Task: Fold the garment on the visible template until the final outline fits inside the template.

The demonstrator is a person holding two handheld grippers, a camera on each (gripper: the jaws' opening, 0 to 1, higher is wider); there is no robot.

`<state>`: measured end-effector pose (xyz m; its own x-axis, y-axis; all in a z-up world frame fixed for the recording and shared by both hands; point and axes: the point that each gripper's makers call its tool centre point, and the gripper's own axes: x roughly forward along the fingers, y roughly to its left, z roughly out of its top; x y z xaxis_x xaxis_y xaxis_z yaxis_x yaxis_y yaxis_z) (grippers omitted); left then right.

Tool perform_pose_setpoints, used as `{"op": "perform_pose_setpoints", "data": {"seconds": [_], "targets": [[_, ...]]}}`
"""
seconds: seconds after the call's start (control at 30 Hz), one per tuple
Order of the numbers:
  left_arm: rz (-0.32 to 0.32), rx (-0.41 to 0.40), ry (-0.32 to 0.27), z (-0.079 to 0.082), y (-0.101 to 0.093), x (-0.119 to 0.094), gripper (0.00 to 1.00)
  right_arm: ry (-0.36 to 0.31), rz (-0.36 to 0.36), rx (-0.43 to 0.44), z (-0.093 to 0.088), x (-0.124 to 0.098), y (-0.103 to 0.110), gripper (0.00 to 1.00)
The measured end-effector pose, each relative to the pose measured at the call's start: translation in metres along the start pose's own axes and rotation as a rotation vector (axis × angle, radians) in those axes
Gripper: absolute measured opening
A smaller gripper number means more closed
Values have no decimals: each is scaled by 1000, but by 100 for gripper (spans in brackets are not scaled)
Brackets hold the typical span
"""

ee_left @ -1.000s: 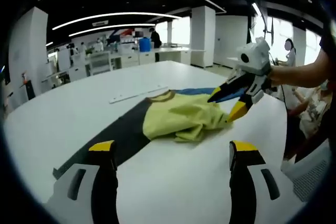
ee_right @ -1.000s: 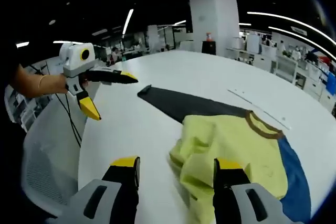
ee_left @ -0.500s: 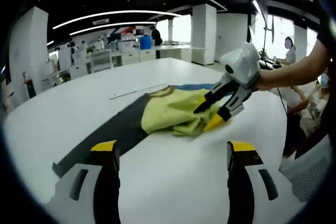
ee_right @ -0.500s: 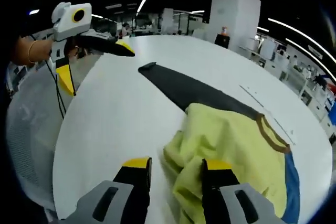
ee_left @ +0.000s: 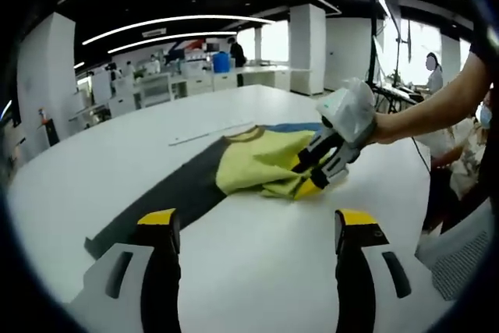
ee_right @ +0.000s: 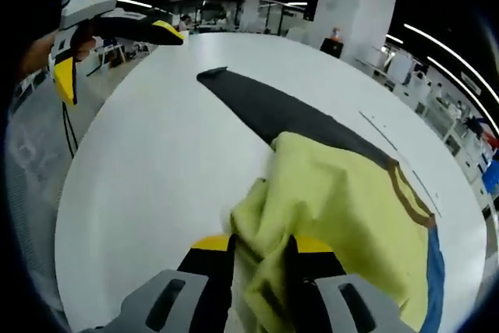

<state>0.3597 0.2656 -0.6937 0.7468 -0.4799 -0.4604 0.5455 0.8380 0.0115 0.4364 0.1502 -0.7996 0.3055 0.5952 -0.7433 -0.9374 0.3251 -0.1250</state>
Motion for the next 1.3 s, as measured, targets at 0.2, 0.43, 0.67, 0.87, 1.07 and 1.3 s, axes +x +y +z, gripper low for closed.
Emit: {"op": "perform_pose_setpoints", "data": {"seconds": [0.2,0.43,0.67,0.87,1.07,1.3], "targets": [[-5,7,19,-8,-2,-7,77,8,-2,25,-1,-3,-6,5],[35,-22,12,-9,5,-8,77,-15,83,92,9,-18,-1,3],[33,-11,13,-7,5,-5,75,-56,112,83,33,-47,-17,4],[13,-10,14,-5,0,3,70,-38,89,86,34,-51,-43,3],[-6,10,20,-3,-2,10,67,-16,109,128,27,-44,-60,4],[-18,17,24,-1,-1,19,64,29,119,200,9,-25,-75,4]]}}
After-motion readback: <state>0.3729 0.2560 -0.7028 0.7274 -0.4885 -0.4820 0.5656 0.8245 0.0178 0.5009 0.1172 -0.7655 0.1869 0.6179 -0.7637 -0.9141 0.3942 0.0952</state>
